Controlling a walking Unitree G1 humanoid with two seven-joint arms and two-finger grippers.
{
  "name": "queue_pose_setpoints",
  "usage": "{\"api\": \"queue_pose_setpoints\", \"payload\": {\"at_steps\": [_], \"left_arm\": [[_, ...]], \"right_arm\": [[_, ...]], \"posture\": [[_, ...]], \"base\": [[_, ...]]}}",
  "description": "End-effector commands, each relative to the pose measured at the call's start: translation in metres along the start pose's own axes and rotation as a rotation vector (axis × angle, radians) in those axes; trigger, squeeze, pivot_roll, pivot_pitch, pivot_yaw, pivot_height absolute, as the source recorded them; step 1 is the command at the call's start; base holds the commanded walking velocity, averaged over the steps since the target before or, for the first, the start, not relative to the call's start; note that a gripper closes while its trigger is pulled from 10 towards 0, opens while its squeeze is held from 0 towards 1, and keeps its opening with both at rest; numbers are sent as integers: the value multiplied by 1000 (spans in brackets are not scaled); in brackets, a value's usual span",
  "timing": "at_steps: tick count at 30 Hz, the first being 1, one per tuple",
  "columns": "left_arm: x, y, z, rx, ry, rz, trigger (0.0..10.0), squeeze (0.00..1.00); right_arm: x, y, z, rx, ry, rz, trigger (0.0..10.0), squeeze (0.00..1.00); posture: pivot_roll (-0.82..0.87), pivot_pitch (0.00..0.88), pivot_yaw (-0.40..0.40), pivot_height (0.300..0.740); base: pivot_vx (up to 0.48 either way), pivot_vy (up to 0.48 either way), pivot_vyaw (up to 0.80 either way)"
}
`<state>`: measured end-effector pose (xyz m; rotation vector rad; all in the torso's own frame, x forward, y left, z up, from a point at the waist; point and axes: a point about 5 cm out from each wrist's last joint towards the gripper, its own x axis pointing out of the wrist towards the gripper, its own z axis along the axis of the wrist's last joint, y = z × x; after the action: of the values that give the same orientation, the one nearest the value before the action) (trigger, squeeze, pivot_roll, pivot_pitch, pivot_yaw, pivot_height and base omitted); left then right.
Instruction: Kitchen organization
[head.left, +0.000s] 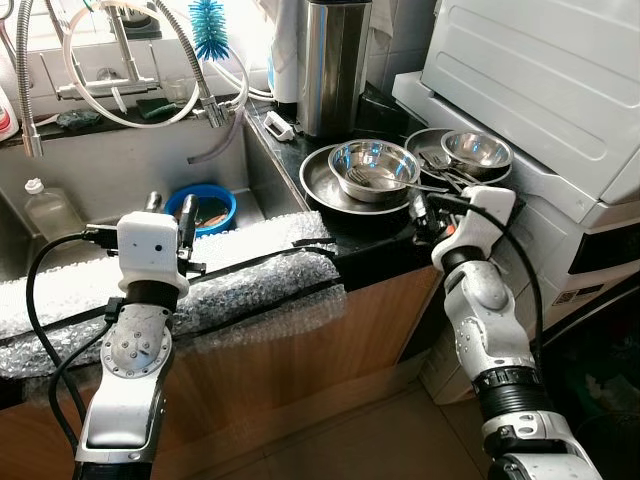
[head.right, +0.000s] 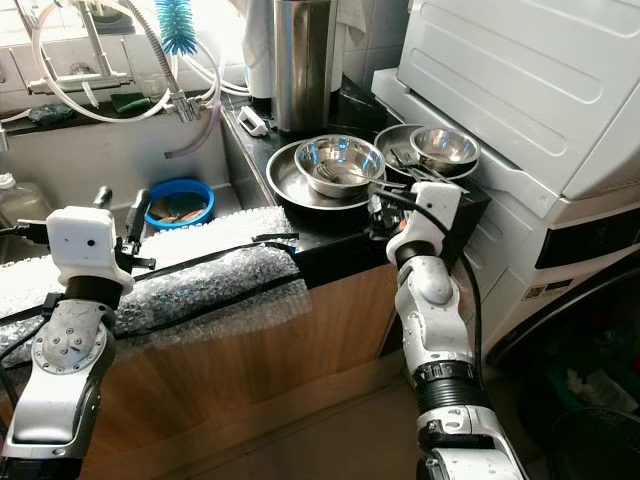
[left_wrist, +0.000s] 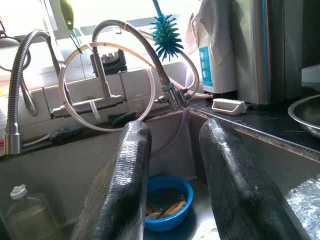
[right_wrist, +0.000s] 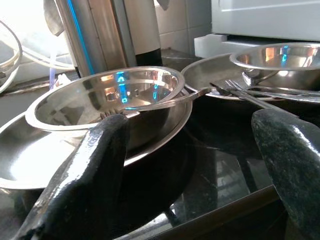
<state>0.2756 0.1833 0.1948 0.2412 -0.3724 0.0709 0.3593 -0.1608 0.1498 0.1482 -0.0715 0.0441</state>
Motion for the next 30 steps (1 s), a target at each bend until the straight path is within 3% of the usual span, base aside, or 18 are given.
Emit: {"api": "queue_pose_setpoints", "payload": {"at_steps": [1,10,11,12,13,17,18,19,20,21,22,25,26,27,28,29,30], "left_arm": [[1,-2,-1,21,12,-8,10000,0],[3,-1,0,21,7,-4,10000,0],[3,-1,0,21,7,-4,10000,0],[3,-1,0,21,7,-3,10000,0],[2,-1,0,22,7,-4,10000,0],[2,-1,0,23,8,-5,10000,0],[2,-1,0,23,9,-6,10000,0],[2,-1,0,23,10,-7,10000,0],[2,-1,0,23,10,-7,10000,0],[2,-1,0,23,10,-8,10000,0],[2,-1,0,23,10,-8,10000,0],[2,-1,1,24,9,-8,10000,0],[2,-1,1,25,8,-8,10000,0],[3,-1,1,25,8,-8,10000,0],[3,-1,1,25,8,-8,10000,0],[3,-1,1,24,8,-8,10000,0],[3,-1,1,24,8,-8,10000,0]], "right_arm": [[4,2,5,7,-14,10,10000,0],[13,-3,17,9,-64,11,10000,0],[13,-3,18,9,-68,10,5216,0],[13,-4,18,10,-70,10,3765,0],[14,-4,18,10,-72,10,0,0],[14,-4,17,6,-68,6,0,0],[14,-4,16,2,-60,1,2667,0],[14,-4,15,0,-56,-2,3216,0],[14,-4,14,2,-53,-4,4588,0],[14,-4,13,1,-50,-5,7725,0],[14,-4,13,2,-50,-6,10000,0],[14,-3,13,9,-56,-4,10000,0],[14,-4,13,9,-58,-3,9569,0],[15,-4,13,8,-58,-4,4941,0],[15,-4,14,8,-59,-5,4353,0],[15,-4,14,9,-62,-3,0,0],[15,-4,14,10,-63,-2,0,0]], "posture": [[-60,0,-55,727],[-54,0,-55,727],[-54,0,-54,727],[-54,0,-55,727],[-53,0,-55,727],[-52,0,-55,727],[-52,0,-55,727],[-52,0,-55,727],[-51,0,-55,727],[-51,0,-55,727],[-51,0,-55,727],[-50,0,-53,727],[-50,0,-53,727],[-51,0,-53,727],[-51,0,-53,727],[-51,0,-54,727],[-51,0,-54,727]], "base": [[0,0,0],[0,0,0],[0,0,0],[0,0,0],[0,0,0],[0,0,0],[0,0,0],[0,0,0],[0,0,0],[0,0,0],[0,0,0],[0,0,0],[0,0,0],[0,0,0],[0,0,0],[0,0,0],[0,0,0]]}}
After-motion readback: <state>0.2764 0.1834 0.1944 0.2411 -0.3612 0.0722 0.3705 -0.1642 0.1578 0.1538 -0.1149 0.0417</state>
